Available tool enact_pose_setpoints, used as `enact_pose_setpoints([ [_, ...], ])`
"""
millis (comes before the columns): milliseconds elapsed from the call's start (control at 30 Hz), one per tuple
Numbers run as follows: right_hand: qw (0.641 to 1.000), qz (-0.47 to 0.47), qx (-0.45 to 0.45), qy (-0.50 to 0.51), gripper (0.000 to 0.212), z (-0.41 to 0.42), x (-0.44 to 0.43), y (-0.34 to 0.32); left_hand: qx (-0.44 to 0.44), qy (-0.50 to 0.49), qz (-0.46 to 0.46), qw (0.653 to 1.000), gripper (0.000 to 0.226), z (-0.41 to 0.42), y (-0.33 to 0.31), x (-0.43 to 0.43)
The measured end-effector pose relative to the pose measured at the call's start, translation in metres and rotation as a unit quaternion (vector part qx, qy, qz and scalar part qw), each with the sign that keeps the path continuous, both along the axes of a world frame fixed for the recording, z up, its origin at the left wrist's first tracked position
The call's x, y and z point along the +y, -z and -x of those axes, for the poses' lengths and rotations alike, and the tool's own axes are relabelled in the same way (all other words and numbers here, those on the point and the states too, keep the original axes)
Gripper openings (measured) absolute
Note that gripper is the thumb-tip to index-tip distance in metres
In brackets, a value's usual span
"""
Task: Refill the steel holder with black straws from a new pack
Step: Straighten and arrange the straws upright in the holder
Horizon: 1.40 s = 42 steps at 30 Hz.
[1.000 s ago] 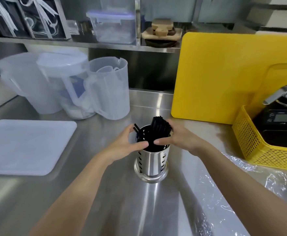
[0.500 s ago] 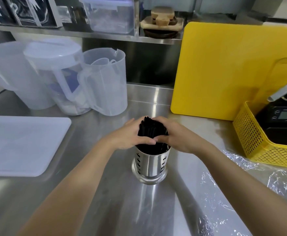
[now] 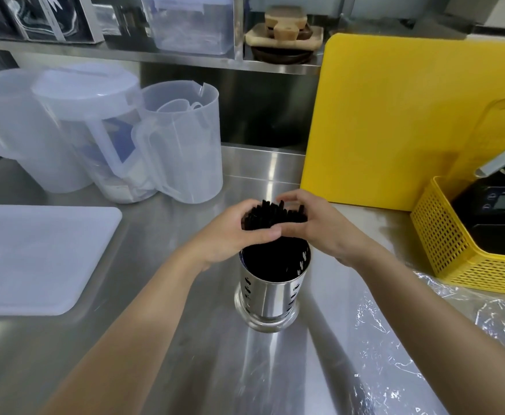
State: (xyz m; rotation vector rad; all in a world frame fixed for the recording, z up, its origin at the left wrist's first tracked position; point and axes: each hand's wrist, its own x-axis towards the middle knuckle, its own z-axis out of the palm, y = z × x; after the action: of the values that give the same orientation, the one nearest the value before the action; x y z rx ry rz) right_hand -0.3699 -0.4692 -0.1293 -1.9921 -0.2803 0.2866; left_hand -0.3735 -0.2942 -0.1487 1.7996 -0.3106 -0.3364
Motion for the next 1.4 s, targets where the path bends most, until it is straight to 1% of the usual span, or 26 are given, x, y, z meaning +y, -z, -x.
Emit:
enact_pose_setpoints([
  [67, 1.000, 0.009, -0.018, 0.011, 0.057, 0.001, 0.000, 0.001, 0.009, 0.006, 0.017, 1.000, 0.038, -0.001, 0.004, 0.001],
  [133, 0.999, -0.015, -0.020, 0.030, 0.064, 0.001, 0.000, 0.002, 0.003, -0.001, 0.034, 0.999, 0.043, -0.002, 0.009, 0.001],
  [267, 0.991, -0.097, 0.024, 0.088, 0.079, 0.002, -0.005, 0.009, -0.002, -0.018, 0.044, 0.999, 0.047, -0.003, 0.012, -0.002],
  [333, 0.986, -0.121, 0.052, 0.101, 0.088, 0.003, -0.010, 0.014, 0.000, -0.017, 0.043, 0.999, 0.051, -0.004, 0.015, -0.002],
  [367, 0.985, -0.123, 0.066, 0.102, 0.088, 0.004, -0.012, 0.016, 0.002, -0.017, 0.043, 0.999, 0.052, -0.004, 0.017, -0.002],
  [400, 0.985, -0.124, 0.077, 0.097, 0.082, 0.004, -0.015, 0.018, 0.005, -0.019, 0.043, 0.999, 0.052, -0.004, 0.017, -0.002],
  [500, 0.983, -0.148, 0.093, 0.055, 0.046, 0.007, -0.020, 0.023, 0.012, -0.021, 0.042, 0.999, 0.050, -0.004, 0.019, -0.003],
  [600, 0.982, -0.165, 0.082, 0.049, 0.030, 0.011, -0.020, 0.031, 0.009, -0.025, 0.038, 0.999, 0.047, -0.004, 0.019, -0.004],
  [700, 0.982, -0.169, 0.041, 0.071, 0.010, 0.014, -0.018, 0.036, 0.011, -0.026, 0.039, 0.999, 0.046, -0.003, 0.020, -0.003],
  [867, 0.984, -0.157, -0.021, 0.076, 0.012, 0.012, -0.016, 0.035, 0.022, -0.022, 0.054, 0.998, 0.043, -0.001, 0.020, -0.001],
  [967, 0.989, -0.142, -0.014, 0.046, 0.018, 0.009, -0.012, 0.032, 0.018, -0.020, 0.058, 0.998, 0.041, -0.002, 0.020, -0.001],
  [1067, 0.992, -0.119, -0.007, 0.033, 0.011, 0.007, -0.009, 0.034, 0.015, -0.022, 0.049, 0.998, 0.044, -0.003, 0.020, -0.001],
  [1267, 0.994, -0.076, -0.047, 0.067, 0.015, 0.005, -0.007, 0.033, 0.017, -0.015, 0.056, 0.998, 0.048, -0.002, 0.019, 0.000],
  [1400, 0.987, -0.100, -0.065, 0.108, 0.021, 0.002, -0.003, 0.020, 0.008, -0.035, 0.077, 0.996, 0.057, -0.003, 0.017, 0.005],
])
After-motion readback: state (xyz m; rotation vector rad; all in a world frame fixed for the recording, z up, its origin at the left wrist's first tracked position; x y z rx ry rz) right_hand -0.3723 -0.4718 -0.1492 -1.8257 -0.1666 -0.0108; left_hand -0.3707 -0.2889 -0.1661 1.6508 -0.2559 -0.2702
